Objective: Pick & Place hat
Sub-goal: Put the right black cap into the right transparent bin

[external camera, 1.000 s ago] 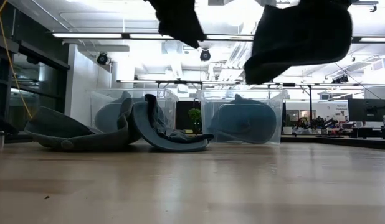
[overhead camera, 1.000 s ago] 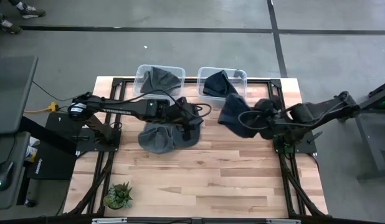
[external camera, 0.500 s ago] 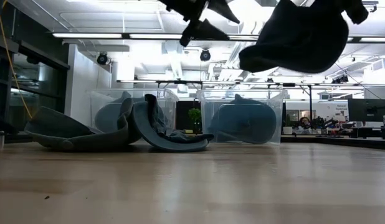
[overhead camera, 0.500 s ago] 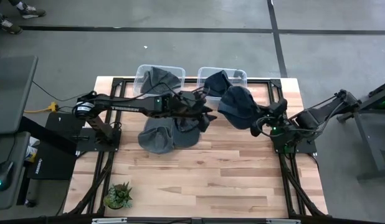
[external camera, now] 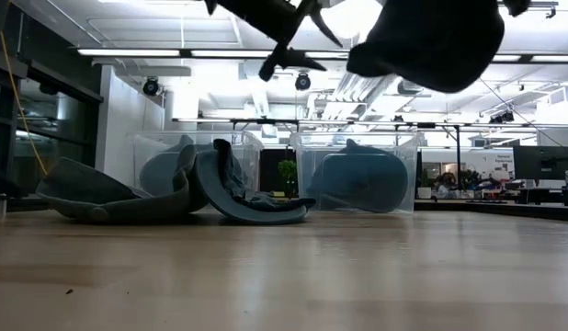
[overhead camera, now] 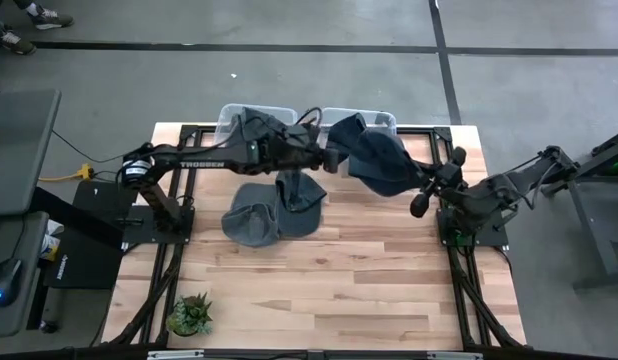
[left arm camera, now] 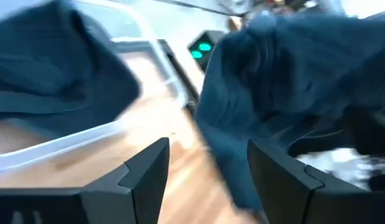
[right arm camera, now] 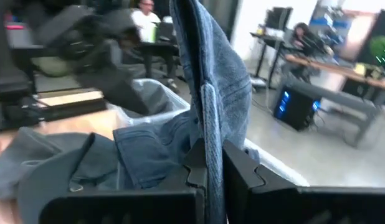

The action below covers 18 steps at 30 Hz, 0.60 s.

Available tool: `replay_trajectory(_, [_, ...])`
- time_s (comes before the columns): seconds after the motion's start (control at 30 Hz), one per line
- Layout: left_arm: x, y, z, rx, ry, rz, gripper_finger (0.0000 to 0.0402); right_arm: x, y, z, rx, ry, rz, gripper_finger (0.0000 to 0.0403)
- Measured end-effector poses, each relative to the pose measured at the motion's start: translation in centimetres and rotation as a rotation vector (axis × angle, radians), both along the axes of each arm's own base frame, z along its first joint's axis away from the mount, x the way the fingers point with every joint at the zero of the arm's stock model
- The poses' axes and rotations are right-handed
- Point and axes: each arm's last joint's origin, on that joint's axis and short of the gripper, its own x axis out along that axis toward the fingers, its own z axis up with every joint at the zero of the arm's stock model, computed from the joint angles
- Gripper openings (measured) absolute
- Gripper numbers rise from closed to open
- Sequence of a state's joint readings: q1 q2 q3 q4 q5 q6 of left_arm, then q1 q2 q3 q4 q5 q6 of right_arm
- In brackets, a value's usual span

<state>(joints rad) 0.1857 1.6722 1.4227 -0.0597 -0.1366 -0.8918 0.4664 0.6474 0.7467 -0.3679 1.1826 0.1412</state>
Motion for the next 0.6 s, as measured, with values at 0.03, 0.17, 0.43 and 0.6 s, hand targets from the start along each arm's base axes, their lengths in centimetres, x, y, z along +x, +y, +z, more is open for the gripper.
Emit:
replay_trajectory(0.03, [0.0, 0.3, 0.2, -0.016, -0.027, -0.021, 0.0214, 0.0, 0.0, 0.2, -0.012, 0.000, 0.014, 0.0013])
replay_trajectory(0.17, [0.3, 0.8, 0.4, -0.046, -0.078, -0.064, 0.0214, -0.1, -0.1, 0.8, -0.054, 0.002, 0.023, 0.0013])
replay_trajectory(0.43, [1.1, 0.6, -0.5, -0.111, -0.088, -0.125, 0.0214, 0.0, 0.0, 0.9, -0.074, 0.014, 0.054, 0.0013])
replay_trajectory(0.6, [2.3, 0.4, -1.5, -0.136, -0.140, -0.167, 0.0214, 0.3, 0.2, 0.8, -0.077, 0.025, 0.067, 0.0013])
